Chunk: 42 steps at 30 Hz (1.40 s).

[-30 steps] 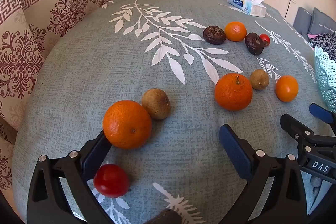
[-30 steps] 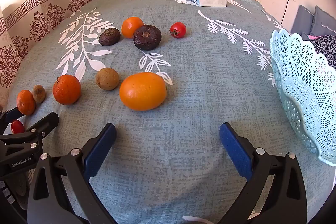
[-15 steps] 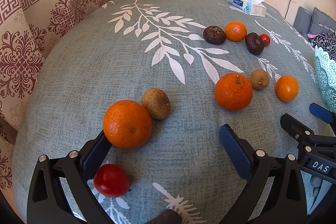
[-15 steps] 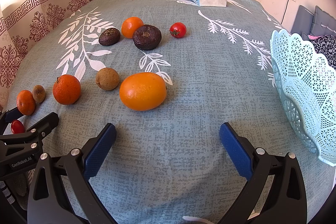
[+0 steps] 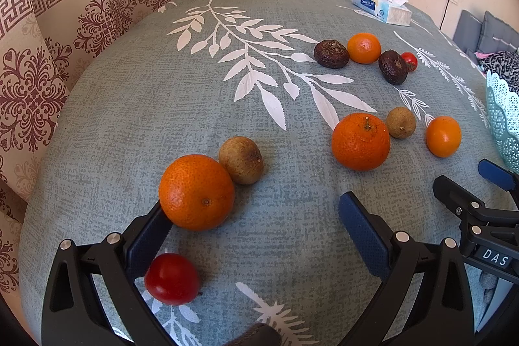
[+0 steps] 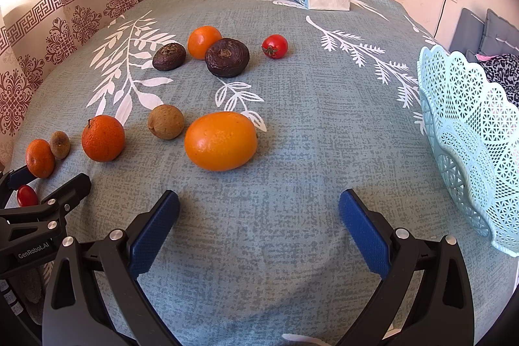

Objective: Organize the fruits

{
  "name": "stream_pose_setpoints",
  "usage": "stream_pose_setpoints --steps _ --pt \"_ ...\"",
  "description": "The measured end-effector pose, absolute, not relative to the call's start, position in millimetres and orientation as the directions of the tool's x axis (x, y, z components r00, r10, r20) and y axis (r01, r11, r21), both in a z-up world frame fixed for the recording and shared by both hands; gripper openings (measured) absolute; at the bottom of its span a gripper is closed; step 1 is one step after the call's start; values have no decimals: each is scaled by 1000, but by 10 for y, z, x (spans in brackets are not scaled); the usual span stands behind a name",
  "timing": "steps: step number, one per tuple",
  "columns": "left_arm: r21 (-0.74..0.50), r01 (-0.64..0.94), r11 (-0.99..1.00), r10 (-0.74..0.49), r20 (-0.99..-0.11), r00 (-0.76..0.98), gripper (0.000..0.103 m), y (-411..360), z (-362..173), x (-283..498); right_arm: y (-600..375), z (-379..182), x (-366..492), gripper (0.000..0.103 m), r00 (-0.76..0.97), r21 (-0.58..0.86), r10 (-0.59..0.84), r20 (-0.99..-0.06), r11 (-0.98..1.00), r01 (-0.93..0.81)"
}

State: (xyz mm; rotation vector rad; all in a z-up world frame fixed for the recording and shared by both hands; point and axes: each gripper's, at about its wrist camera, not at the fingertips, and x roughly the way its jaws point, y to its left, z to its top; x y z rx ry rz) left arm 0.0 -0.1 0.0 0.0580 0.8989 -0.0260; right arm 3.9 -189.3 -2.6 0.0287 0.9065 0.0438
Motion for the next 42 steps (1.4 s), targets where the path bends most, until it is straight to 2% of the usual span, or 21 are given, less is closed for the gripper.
stream_pose_setpoints --steps 31,38,42 --pt "40 42 998 5 -786 618 98 5 -10 -1 -1901 -29 44 100 615 43 52 -787 999 -29" --pt "12 68 998 -33 -779 626 98 53 18 -44 -1947 -15 49 101 595 74 122 -794 992 -106" --pt "-19 67 998 -59 -742 668 98 163 129 -145 -1968 -22 46 101 575 69 138 -806 988 -142"
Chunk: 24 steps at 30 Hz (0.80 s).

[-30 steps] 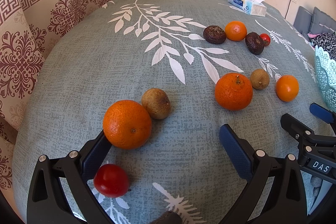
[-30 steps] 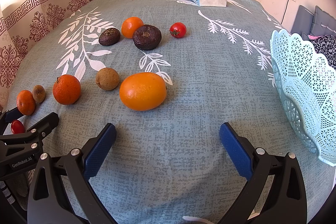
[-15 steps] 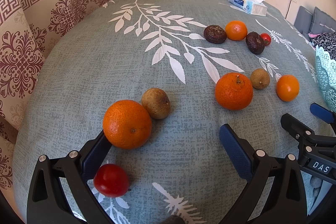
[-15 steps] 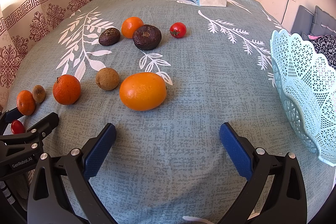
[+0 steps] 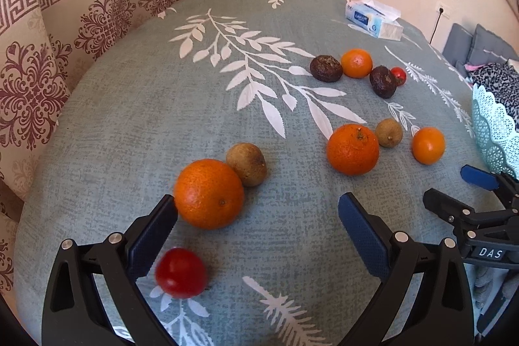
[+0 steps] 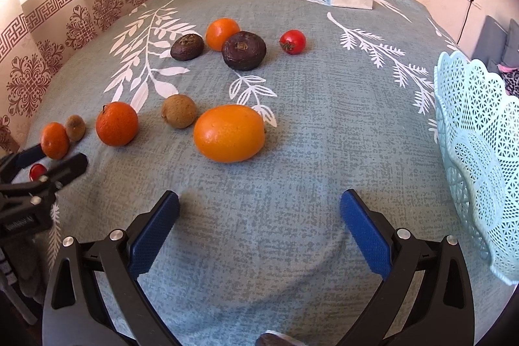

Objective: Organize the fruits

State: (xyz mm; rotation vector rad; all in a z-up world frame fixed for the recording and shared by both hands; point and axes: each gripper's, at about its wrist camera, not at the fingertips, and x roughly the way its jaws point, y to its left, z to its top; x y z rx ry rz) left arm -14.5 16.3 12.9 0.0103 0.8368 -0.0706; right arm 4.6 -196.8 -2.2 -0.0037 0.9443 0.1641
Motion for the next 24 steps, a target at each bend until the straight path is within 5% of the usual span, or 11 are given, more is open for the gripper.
stream_pose_setpoints --steps 6,15,24 --pt "-13 73 997 -62 -686 725 98 374 436 -377 -1953 -28 87 101 550 63 142 -823 985 -160" --pt "-4 111 994 -79 -726 683 98 495 349 -458 -1950 -27 93 101 536 49 146 -831 980 -192" --pt "-3 111 994 -72 -776 626 81 605 166 -469 -1967 4 58 101 525 52 160 -836 975 -215"
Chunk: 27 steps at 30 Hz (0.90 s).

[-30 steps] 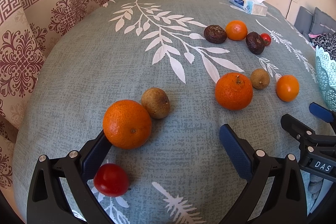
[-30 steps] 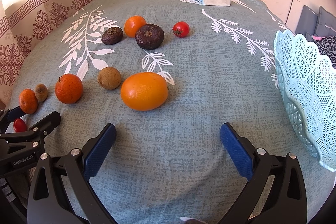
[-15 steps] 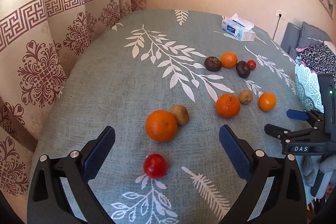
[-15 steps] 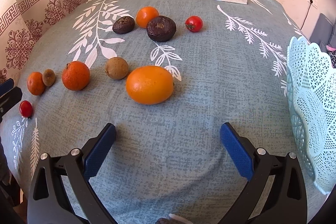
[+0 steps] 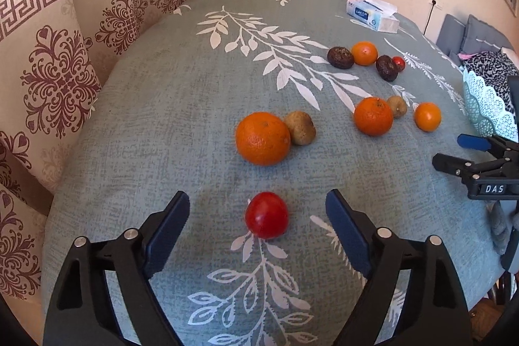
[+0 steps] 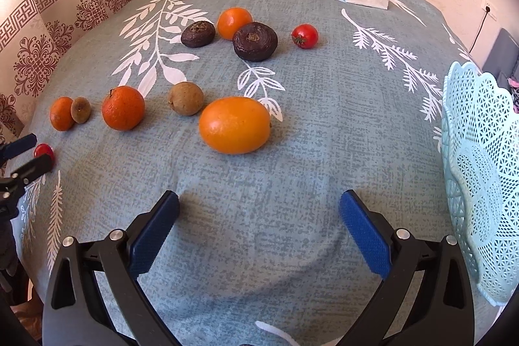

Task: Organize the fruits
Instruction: 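Grasp the red tomato with the left tool while the right tool grasps the large orange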

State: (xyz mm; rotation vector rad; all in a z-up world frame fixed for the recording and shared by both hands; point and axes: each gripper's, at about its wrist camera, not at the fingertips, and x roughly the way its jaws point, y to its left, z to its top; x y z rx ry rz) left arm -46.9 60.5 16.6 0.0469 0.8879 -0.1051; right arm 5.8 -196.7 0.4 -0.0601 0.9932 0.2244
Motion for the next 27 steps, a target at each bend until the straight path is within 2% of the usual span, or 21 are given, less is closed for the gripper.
stream_pose_setpoints --steps 2,4,5,11,17,19,23,27 --pt "-14 102 995 -74 -789 610 70 624 97 -484 -1966 17 33 100 534 54 168 -829 974 -222" --pt "-2 89 996 -57 -782 620 66 622 72 -507 -1968 34 9 99 542 58 176 -822 972 -229" --pt "1 88 996 -54 -779 625 59 617 78 -509 -1970 46 -4 98 547 61 182 -817 971 -232" --pt "-36 77 996 -77 -770 633 38 623 120 -477 -2055 119 35 85 563 132 238 -791 966 -223" --pt "-31 94 995 -85 -754 651 28 555 168 -519 -2085 179 176 71 572 201 289 -767 956 -214" --pt "-33 103 994 -93 -747 658 27 537 196 -533 -2057 182 238 66 571 204 293 -767 955 -217" --pt "-36 118 992 -106 -735 670 26 523 249 -552 -1952 152 353 64 562 200 301 -771 951 -234" --pt "-36 127 991 -113 -729 675 26 513 278 -569 -1882 82 447 57 554 188 291 -780 953 -235"
